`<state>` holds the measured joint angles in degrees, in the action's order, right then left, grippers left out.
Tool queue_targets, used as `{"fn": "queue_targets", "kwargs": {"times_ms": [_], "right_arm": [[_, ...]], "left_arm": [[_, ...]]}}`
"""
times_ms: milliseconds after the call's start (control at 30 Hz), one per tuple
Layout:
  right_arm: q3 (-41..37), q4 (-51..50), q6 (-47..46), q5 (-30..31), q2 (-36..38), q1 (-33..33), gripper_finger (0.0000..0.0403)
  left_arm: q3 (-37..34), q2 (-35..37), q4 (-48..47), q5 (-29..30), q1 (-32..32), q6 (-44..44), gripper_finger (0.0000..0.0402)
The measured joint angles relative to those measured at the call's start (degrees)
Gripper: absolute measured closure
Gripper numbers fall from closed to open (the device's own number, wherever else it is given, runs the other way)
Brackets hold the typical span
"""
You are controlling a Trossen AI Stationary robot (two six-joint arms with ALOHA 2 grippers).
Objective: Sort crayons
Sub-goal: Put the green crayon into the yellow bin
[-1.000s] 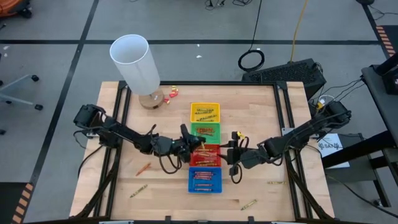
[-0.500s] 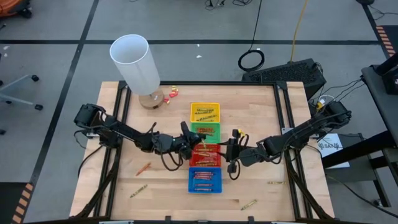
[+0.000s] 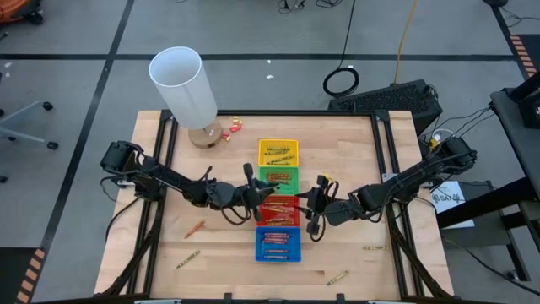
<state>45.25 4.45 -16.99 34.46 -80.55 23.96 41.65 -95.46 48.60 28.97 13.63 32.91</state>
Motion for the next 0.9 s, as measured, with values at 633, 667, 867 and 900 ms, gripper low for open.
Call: {"fn": "queue_targets", "kwargs": {"times_ms": [633, 667, 867, 900], "right_arm": [[0.0, 0.24, -4.84, 0.11, -0.02, 1.65, 0.0257], [0.0, 0.24, -4.86, 0.13, -0.02, 1.65, 0.0257], [0.0, 0.99, -4.85, 0.09, -0.02, 1.69, 0.0257], [0.0, 1.13, -4.86, 0.09, -0.02, 1.84, 0.0257]], "left_arm": [[0.0, 0.0, -0.09, -0.26, 0.0, -55.52, 0.0359], [0.0, 0.0, -0.09, -0.28, 0.0, -58.15, 0.0359], [0.0, 0.0, -0.09, -0.28, 0.0, -68.23, 0.0359], [0.0, 0.0, -0.09, -0.28, 0.0, -68.44, 0.0359]]}}
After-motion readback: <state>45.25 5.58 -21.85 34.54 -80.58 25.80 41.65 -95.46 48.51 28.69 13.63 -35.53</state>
